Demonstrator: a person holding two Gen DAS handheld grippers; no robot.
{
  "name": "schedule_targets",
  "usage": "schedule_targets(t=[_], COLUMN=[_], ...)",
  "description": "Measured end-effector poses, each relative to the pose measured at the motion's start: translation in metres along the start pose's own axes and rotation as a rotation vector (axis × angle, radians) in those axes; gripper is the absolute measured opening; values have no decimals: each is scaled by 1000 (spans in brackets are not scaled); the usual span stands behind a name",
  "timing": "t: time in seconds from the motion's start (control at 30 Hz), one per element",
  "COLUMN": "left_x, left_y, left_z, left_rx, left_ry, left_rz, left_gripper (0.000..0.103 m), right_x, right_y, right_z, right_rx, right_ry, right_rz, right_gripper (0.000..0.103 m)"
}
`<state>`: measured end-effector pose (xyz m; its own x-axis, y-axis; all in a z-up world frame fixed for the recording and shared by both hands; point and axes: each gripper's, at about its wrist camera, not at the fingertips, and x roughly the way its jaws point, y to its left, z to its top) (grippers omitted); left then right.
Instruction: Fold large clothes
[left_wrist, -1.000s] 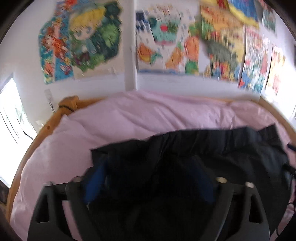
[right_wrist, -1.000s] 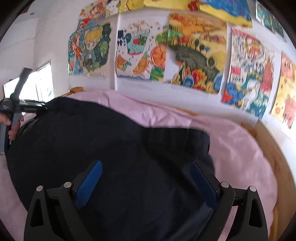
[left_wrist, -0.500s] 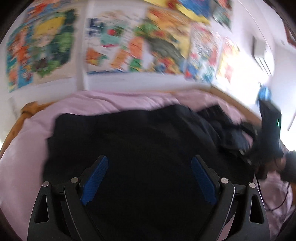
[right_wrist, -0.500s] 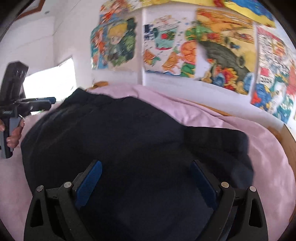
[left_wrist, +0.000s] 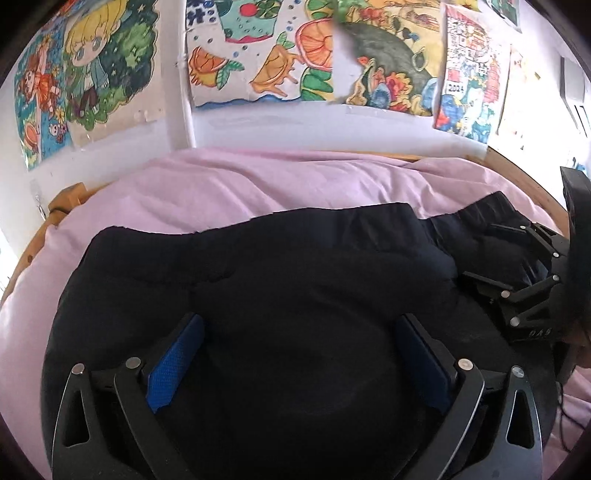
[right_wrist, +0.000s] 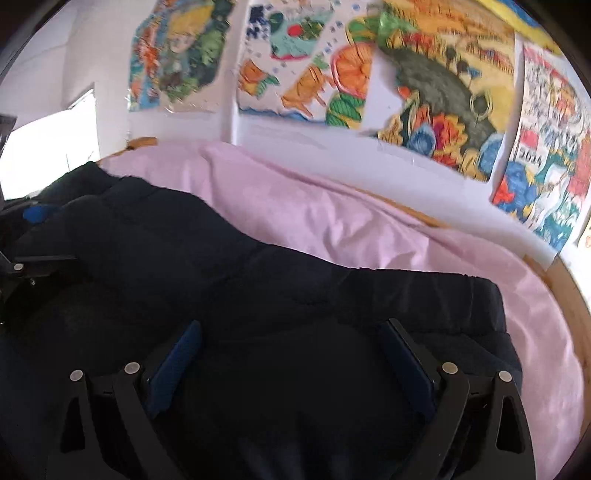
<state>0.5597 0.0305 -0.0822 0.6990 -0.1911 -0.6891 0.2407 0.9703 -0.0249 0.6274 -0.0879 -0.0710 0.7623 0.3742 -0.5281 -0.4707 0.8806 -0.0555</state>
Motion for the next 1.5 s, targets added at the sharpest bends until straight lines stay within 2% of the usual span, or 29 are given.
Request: schedule_targets(t=[0.17,0.53,0.67,0.77,0.83,0.9,1.03,1.13,1.27,1.4,1.5], left_x=[18,34,23,7,-6,-20,-60,-78,-72,-68,-66], left_y=[8,22,30,32,31,27,22,22,31,35,34], left_z=[4,4,0,-2,-5,-7,-22,-34,-49,-55,-58], left_rx=[-11,-60,-101,-127,-147,-159,-155,-161,-162,-173,-171], left_ry=[27,32,22,-8,-29,-35,-74,-89,-50,-51,-55], left_rz=[17,-4,-57,-78,-53,-30,-59,-52,0,-21,-19], left_gripper=[102,102,102,102,102,102,102,102,102,102,102], right_x=[28,46,36,13,-4,-21,-59,-78,-70,-57,-56], right_y=[-14,-20,-21,-27,-31,-32,-22,-4,13,3,5], right_z=[2,4,0,-3,-9,-14,-25,-32,-42,-51,-60], right_rx=[51,85,97,132,148,155,145,77,-5,78,86], right_ry=[68,143,109,59,27,5,-15,-27,-11,-15,-55], right_rz=[7,-26,-1,67,107,111,134,172,135,166,151], right_gripper=[102,103,103,103,103,103,103,103,103,103,103])
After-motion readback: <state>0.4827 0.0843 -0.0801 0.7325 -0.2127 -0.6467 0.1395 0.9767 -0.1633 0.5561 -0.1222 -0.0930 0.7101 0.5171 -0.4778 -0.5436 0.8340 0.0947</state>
